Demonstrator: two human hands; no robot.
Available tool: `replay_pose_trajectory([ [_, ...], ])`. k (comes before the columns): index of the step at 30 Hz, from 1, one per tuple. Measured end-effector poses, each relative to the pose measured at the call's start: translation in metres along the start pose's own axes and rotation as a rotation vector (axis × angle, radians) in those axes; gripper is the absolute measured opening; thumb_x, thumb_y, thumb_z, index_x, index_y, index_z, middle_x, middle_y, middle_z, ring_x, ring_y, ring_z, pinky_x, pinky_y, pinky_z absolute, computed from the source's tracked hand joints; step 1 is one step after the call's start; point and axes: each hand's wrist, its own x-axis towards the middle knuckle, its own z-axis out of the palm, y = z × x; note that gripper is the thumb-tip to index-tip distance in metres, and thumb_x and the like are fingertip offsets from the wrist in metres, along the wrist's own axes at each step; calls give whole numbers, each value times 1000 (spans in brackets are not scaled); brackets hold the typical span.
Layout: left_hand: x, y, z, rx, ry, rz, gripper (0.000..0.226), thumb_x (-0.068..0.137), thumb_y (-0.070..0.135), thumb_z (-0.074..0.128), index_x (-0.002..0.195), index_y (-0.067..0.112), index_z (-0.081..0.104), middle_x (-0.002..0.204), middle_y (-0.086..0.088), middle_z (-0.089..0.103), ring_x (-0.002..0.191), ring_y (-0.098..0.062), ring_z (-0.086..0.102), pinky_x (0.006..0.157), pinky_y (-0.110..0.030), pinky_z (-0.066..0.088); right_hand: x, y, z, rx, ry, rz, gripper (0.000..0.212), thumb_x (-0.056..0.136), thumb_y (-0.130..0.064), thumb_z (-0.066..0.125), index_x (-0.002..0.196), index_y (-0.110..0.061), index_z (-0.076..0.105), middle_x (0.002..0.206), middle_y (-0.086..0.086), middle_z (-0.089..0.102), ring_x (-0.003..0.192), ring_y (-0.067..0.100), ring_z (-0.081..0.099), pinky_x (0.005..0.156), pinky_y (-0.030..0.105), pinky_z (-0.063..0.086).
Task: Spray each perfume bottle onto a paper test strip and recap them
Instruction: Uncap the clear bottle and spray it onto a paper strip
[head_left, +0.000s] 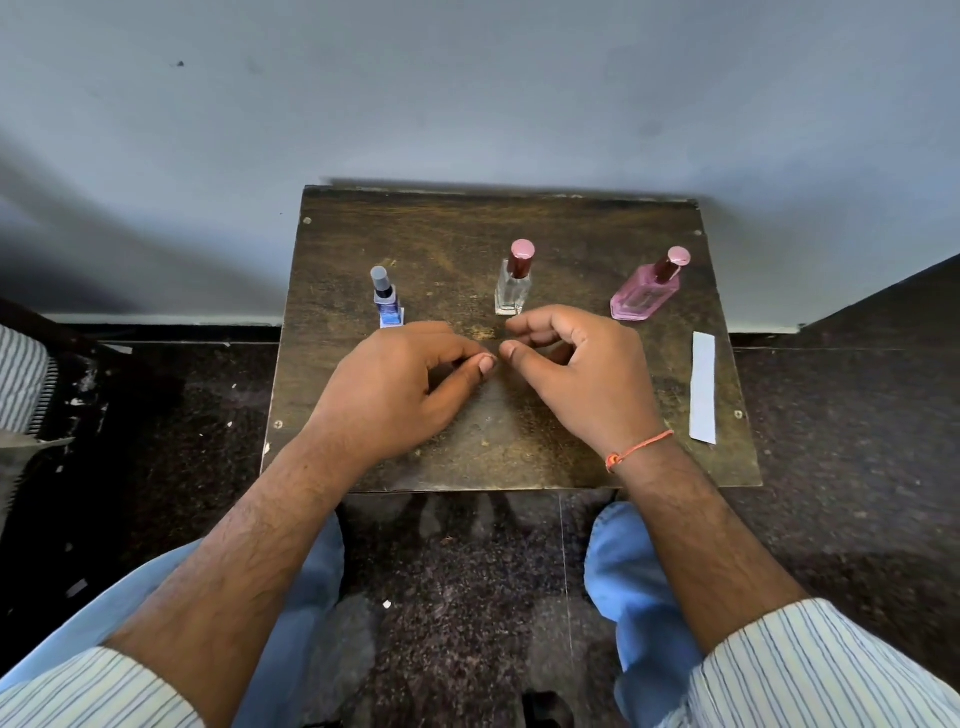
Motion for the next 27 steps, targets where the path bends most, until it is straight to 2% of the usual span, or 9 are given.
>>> replay_pose_trajectory([
  [3,3,4,4,18,3,-3,19,105,41,66,110,33,82,85,19,68,74,2,61,61,-30,52,-2,6,-8,-21,17,10,12,89,-28,87,101,-30,84,85,-20,77,82,-5,70,74,7,49],
  [6,6,9,8,23,24,-7,20,104,42,66,115,33,81,93,20,71,81,4,63,67,-28,54,-5,11,-15,-18,25,16,13,89,-29,87,102,-32,84,86,-21,78,84,-2,72,77,11,52],
  [9,10,14,15,-22,92,-69,22,102,37,70,123,31,74,107,19,69,83,17,58,72,-6,42,-7,14,-20,-9,28,22,15,90,-29,87,105,-32,83,86,-23,77,85,1,72,76,9,50],
  [10,12,16,17,-42,113,-105,26,101,36,71,126,30,69,113,18,67,79,18,57,70,-4,39,-7,14,-21,-6,28,19,15,90,-29,87,105,-32,83,85,-24,76,85,3,71,75,7,48],
  [14,21,20,27,-112,141,-228,51,100,37,74,144,25,52,144,11,54,66,-4,64,66,-9,43,-5,14,-24,12,31,3,16,90,-27,86,106,-32,82,86,-23,77,84,4,71,74,5,46],
  [17,26,22,32,-137,87,-240,74,100,34,74,162,22,35,163,7,40,78,5,68,71,-6,49,-3,15,-25,26,31,5,17,90,-28,86,106,-33,82,88,-21,79,81,7,72,75,9,50],
  [20,33,25,35,-159,66,-245,86,101,32,73,170,29,21,169,15,35,77,3,68,78,-10,53,-1,15,-25,34,38,-2,18,90,-27,86,107,-31,82,88,-20,78,83,5,72,74,6,48],
  [23,38,29,37,-185,75,-245,80,101,28,72,167,35,27,166,13,44,70,-1,70,80,-26,60,0,14,-25,26,48,-14,20,90,-26,86,109,-31,82,88,-21,78,84,2,71,73,4,46],
  [27,43,31,41,-186,117,-243,64,99,24,73,156,31,45,151,10,57,66,-5,67,69,-20,51,1,15,-24,20,41,-9,21,90,-28,86,109,-33,81,88,-23,78,80,6,71,72,8,49],
])
